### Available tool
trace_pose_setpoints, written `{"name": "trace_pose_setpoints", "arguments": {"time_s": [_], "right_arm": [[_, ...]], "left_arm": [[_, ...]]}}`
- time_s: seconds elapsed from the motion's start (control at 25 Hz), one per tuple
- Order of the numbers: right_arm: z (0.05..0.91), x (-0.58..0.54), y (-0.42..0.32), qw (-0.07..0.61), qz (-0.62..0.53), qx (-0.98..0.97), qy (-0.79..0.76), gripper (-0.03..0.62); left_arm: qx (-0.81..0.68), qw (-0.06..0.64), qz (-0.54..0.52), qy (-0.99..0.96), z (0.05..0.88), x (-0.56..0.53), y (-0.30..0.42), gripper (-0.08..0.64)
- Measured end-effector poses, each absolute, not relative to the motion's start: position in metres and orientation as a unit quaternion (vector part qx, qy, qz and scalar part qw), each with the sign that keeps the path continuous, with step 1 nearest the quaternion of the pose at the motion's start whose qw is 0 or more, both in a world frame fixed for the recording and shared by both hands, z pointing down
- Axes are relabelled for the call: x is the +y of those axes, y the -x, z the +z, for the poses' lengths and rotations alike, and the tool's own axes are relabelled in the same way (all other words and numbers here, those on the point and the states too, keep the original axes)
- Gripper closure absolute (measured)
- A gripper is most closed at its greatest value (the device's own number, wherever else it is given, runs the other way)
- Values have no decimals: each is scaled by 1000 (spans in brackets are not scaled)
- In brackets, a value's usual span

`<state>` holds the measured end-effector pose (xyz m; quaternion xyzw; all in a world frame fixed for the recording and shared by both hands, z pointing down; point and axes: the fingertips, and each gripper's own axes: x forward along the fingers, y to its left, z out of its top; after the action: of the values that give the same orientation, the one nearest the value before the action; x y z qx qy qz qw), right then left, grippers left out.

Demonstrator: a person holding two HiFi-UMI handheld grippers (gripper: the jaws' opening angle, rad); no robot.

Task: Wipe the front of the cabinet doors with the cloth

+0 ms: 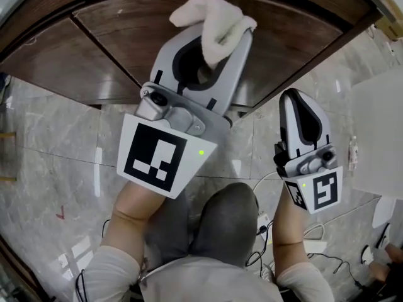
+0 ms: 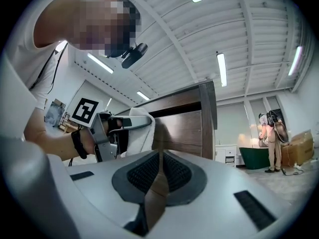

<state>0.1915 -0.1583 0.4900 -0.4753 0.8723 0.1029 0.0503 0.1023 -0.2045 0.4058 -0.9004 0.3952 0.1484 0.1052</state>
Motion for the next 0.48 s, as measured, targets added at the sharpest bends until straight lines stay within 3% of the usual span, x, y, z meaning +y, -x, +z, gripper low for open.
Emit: {"name": "trace_pose_setpoints", "arguments": {"time_s": [0.48], "right_arm": [[495,-140,-254,22,99,838,536,546]], "left_arm": [[310,75,169,933,402,-193,-197,498]]}}
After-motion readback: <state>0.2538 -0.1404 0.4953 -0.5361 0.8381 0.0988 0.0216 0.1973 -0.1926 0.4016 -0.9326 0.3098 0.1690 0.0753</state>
